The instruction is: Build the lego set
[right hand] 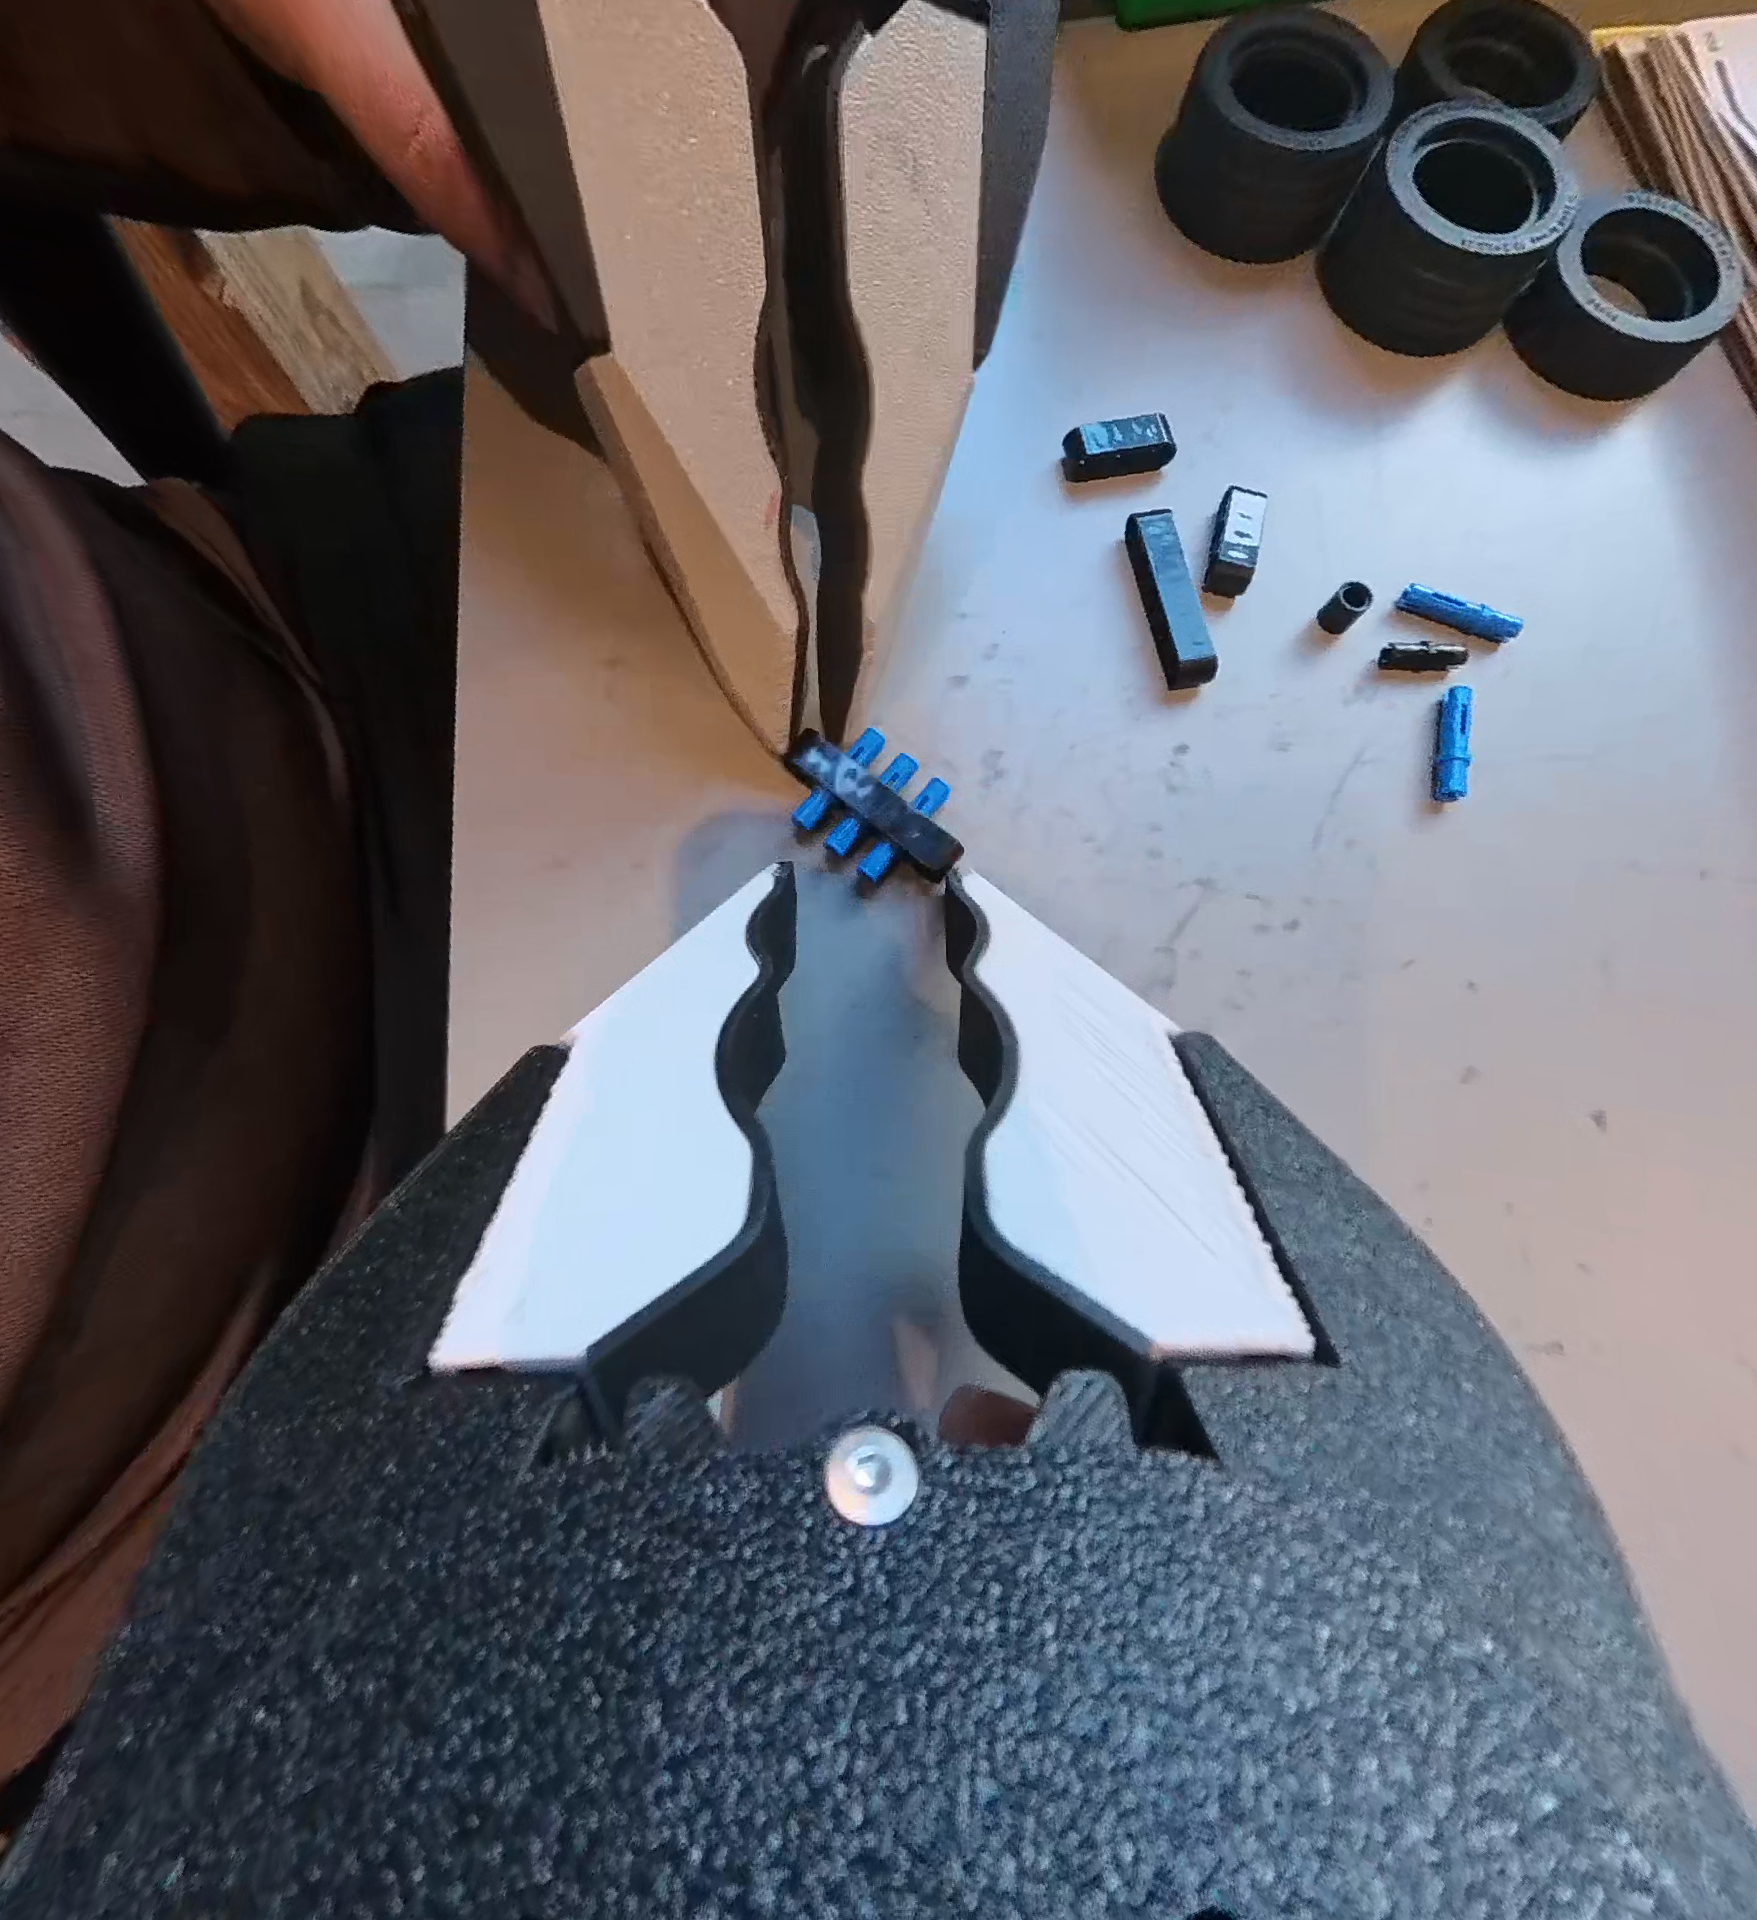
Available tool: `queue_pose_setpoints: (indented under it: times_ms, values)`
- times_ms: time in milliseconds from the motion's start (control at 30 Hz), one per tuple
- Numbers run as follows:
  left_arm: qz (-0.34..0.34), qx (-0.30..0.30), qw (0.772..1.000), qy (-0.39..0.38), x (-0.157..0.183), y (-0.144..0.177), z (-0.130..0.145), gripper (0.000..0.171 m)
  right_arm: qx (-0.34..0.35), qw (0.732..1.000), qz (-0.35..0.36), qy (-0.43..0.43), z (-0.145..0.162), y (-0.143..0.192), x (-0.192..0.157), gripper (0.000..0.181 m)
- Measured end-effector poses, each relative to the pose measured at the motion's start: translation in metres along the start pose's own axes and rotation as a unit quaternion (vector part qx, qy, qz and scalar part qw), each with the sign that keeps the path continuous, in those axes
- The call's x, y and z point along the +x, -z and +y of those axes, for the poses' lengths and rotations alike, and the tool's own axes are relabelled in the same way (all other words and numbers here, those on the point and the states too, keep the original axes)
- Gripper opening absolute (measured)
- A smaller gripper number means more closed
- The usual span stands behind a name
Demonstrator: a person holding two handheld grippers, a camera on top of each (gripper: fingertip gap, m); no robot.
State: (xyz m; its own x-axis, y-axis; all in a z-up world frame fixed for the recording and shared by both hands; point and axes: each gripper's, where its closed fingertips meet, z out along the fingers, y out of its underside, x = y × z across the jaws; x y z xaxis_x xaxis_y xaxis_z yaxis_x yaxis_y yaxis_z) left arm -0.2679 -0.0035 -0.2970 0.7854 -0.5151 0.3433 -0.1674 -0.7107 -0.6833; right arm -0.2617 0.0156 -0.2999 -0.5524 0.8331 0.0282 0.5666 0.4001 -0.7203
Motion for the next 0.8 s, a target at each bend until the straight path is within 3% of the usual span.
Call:
queue_pose_setpoints:
  times_ms: [167,300,567,800]
  values:
    - [-0.026,0.008,1.0,-0.002,-0.008,0.007,0.001,0.009,-0.012,1.0,-0.001,-0.001,0.006,0.006,-0.002,0.024]
    - [-0.016,0.011,1.0,-0.009,-0.001,0.008,0.003,0.022,-0.015,1.0,0.013,0.003,0.008,0.01,0.007,0.024]
    - [-0.007,-0.004,1.0,-0.019,0.002,-0.002,-0.001,0.006,-0.004,0.998,-0.045,0.037,-0.001,-0.001,-0.006,0.024]
    - [0.004,-0.002,1.0,-0.002,-0.001,-0.002,-0.002,0.006,0.003,0.999,-0.03,0.018,0.0,0.0,-0.005,0.019]
